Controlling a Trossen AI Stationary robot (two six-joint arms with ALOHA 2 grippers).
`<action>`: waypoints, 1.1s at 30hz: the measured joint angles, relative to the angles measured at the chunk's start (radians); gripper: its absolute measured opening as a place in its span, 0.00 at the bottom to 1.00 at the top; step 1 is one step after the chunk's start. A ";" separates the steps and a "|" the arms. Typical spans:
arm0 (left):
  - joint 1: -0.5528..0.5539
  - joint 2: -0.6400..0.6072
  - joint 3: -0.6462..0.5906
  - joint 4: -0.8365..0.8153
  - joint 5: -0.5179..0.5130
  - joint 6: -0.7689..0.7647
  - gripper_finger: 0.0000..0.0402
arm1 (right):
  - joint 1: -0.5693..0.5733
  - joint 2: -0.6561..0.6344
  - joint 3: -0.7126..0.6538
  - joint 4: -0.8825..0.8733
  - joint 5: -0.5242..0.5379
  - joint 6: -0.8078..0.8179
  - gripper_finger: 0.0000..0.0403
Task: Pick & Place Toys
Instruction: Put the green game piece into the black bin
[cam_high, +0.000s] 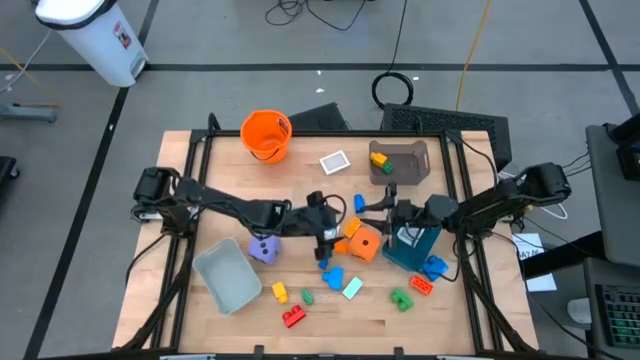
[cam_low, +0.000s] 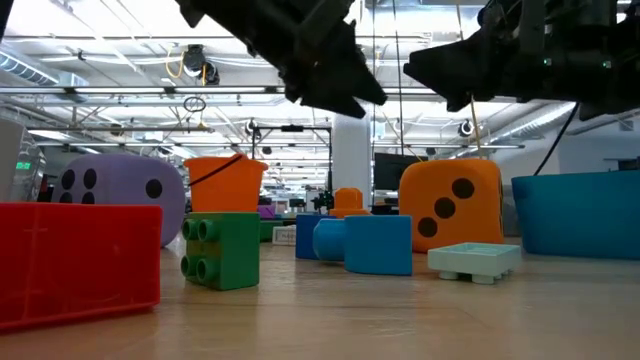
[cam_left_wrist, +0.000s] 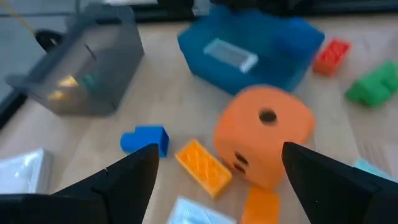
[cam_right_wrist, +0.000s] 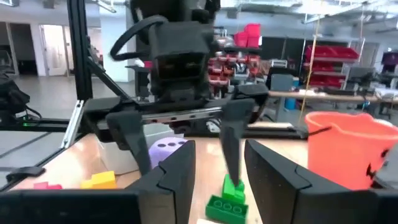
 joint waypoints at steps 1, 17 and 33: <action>0.007 0.000 0.000 0.014 0.000 0.004 0.86 | 0.000 0.000 0.000 0.001 0.000 -0.011 0.32; 0.076 0.001 0.001 0.156 0.001 0.001 0.86 | 0.000 0.000 0.000 0.008 0.000 -0.045 0.32; 0.084 -0.129 0.002 0.035 0.159 0.032 0.86 | 0.000 -0.001 0.001 0.035 0.007 -0.198 0.32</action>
